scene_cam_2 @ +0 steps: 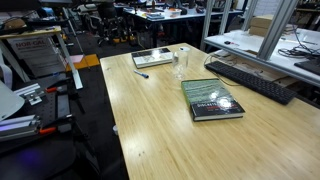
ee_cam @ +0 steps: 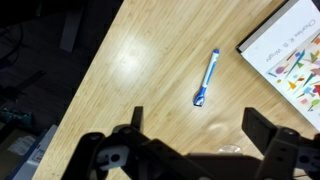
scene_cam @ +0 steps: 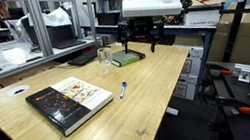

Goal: Put the pen in the glass

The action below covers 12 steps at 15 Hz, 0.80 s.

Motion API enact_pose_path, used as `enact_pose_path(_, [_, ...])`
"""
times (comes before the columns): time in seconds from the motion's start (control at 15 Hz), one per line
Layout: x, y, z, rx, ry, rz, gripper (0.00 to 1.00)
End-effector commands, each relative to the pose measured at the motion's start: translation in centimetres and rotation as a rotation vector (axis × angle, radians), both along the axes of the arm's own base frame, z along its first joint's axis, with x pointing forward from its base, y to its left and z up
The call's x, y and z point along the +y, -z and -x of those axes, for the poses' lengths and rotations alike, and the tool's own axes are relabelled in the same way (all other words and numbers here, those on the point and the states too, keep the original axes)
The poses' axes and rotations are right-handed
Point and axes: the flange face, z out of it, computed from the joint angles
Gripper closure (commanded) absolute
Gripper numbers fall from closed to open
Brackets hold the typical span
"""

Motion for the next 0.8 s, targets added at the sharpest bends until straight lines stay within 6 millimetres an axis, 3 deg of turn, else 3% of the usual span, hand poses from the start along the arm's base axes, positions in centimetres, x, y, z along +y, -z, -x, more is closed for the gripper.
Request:
enact_pose_path(0.0, [1.4,2.2,-2.7,-0.032,-0.035,0.043,0.00])
enact_pose_path(0.13, [2.7,3.2,-3.3,-0.015,-0.059,0.050,0.00])
enact_pose_path(0.2, [1.9,3.0,-2.4,-0.001,-0.045,0.036,0.00])
enact_pose_path(0.4, [2.8,3.7,-3.0,0.003,-0.059,0.036,0.00])
enact_pose_path(0.73, [2.6,3.6,-3.1,0.001,-0.054,0.037,0.00])
